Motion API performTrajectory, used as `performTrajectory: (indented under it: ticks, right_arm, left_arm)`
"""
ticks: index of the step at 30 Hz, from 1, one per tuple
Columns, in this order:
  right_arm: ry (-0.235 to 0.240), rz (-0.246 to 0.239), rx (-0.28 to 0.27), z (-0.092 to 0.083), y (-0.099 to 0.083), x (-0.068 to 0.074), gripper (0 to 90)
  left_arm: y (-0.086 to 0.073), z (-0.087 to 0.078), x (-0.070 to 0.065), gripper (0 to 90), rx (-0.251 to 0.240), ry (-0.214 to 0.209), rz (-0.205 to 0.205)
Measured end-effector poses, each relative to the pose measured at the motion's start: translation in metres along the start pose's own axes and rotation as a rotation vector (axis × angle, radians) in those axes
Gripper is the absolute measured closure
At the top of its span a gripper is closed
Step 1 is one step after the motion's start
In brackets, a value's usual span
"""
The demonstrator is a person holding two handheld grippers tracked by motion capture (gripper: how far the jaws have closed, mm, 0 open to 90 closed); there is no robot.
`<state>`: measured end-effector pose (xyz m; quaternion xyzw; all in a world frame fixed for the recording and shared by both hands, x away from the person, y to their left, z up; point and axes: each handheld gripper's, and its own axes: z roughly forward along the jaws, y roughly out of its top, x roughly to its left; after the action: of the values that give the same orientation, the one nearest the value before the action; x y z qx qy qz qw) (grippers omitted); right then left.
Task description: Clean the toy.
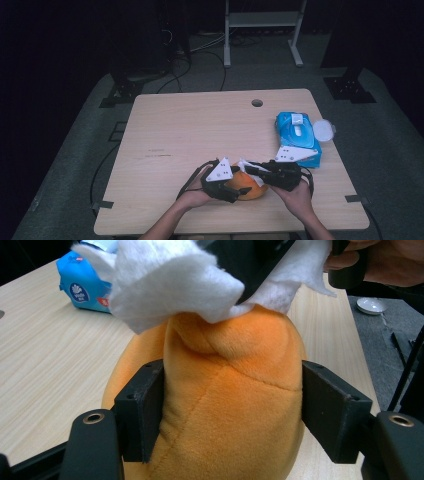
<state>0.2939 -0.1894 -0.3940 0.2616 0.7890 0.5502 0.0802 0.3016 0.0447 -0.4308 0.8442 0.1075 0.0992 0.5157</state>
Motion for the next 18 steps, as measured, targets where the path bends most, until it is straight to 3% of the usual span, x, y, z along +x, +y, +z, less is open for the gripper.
performTrajectory:
  ticks: [8,11,18]
  right_arm:
    - [-0.075,0.048,-0.001,-0.008,-0.010,-0.019,80.9]
    - [-0.075,0.031,-0.011,-0.008,-0.009,-0.014,80.8]
    - [-0.049,-0.020,-0.030,-0.002,-0.004,-0.003,80.7]
  left_arm:
    - [-0.002,-0.004,0.012,32.9,-0.021,0.011,-0.084]
    - [-0.003,-0.004,0.013,33.2,-0.022,0.018,-0.097]
    - [-0.005,-0.006,0.022,33.7,-0.047,0.068,-0.186]
